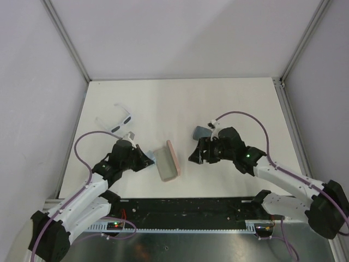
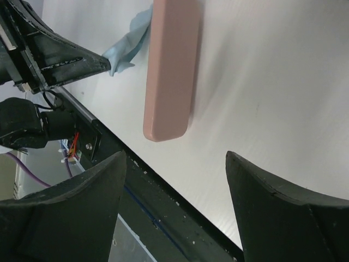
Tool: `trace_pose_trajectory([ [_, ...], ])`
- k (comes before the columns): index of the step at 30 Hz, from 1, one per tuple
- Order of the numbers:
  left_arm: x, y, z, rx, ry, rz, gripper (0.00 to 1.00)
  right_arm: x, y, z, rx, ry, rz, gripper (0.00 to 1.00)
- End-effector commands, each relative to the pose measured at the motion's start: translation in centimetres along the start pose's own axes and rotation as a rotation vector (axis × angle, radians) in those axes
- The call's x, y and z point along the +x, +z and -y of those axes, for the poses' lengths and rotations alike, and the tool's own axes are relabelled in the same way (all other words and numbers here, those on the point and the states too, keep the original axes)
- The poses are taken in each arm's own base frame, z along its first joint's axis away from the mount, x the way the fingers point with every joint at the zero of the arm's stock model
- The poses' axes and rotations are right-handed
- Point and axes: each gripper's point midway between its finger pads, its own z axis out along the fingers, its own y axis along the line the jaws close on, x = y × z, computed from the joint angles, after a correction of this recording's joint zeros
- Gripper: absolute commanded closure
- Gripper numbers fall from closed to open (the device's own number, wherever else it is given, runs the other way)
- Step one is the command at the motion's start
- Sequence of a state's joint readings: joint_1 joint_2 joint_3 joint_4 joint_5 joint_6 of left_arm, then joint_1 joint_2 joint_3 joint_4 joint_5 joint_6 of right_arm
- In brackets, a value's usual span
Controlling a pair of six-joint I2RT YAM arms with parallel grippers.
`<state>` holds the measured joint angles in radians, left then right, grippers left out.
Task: Organize the sunglasses
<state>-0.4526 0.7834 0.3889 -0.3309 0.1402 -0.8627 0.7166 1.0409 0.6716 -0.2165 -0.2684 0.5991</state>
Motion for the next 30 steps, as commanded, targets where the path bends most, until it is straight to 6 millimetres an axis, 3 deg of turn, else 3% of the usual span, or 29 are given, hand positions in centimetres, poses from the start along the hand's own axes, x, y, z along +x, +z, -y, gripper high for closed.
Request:
trace_pose_trajectory([
  [1, 1.3, -0.5, 2.2, 0.103, 0.073, -0.096, 1.00, -0.5, 2.4, -1.2, -0.023, -0.010, 0.033, 0.22],
  [4, 1.3, -0.4, 2.5, 0.105, 0.094, -0.109, 1.00, -0.2, 4.0, -1.6, -0.014, -0.020, 0.013, 0.29],
  [8, 0.3, -1.1, 4.3, 0.156, 0.135, -0.099, 1.00, 0.2, 5.8, -1.7, 0.028, -0.050, -0.021, 0.32],
  [14, 1.5, -2.2, 6.7, 0.258, 0.197, -0.221, 1.00, 0.1, 6.1, -1.9, 0.048, -0.063, -0.019, 0.33],
  [21, 7.3, -2.6, 8.4, 0.301, 0.313, -0.487, 1.00, -1.3, 3.9, -0.4, 0.150, -0.057, 0.051, 0.33],
  [30, 13.0, -5.1, 14.0, 0.425, 0.543, -0.681, 1.00, -3.3, -2.5, 4.1, 0.334, 0.024, 0.208, 0.36],
])
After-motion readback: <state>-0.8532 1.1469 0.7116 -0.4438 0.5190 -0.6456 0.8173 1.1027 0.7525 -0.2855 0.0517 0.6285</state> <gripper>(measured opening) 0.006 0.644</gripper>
